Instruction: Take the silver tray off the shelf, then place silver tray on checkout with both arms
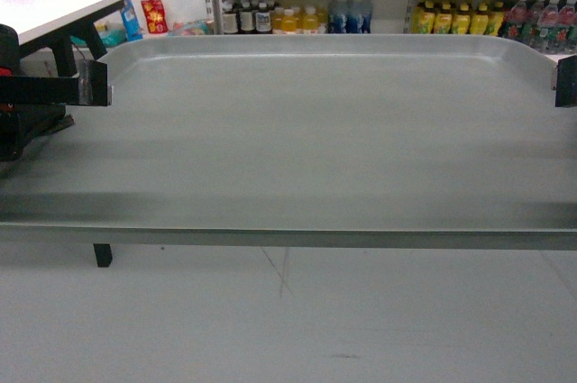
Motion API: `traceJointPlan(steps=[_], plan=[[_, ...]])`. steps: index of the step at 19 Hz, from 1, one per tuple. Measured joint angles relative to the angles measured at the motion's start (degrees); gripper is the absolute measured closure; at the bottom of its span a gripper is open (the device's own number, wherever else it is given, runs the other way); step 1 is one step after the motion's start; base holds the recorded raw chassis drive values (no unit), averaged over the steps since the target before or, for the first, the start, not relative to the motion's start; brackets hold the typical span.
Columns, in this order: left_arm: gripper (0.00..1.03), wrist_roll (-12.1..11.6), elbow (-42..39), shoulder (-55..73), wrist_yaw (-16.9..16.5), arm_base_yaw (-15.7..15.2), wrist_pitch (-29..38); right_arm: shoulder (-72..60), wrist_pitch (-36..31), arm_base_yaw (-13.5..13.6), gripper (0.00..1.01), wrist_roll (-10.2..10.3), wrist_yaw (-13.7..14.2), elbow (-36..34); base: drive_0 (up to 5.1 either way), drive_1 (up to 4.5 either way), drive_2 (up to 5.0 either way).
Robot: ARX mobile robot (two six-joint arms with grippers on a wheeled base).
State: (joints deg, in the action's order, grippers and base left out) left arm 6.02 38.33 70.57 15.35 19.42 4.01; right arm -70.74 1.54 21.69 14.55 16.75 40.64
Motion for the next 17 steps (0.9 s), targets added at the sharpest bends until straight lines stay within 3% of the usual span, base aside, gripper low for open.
traceJointPlan(steps=[16, 17], plan=[[0.99, 0.0, 0.0, -0.1, 0.0, 0.2, 0.6, 0.3, -0.5, -0.1, 0.98, 0.0, 0.1, 0.0, 0.1, -4.07, 4.3], [0.99, 0.0, 0.0, -0.1, 0.0, 0.2, 0.6, 0.3, -0.5, -0.1, 0.98, 0.0, 0.1, 0.0, -4.8, 2.62, 2.6]])
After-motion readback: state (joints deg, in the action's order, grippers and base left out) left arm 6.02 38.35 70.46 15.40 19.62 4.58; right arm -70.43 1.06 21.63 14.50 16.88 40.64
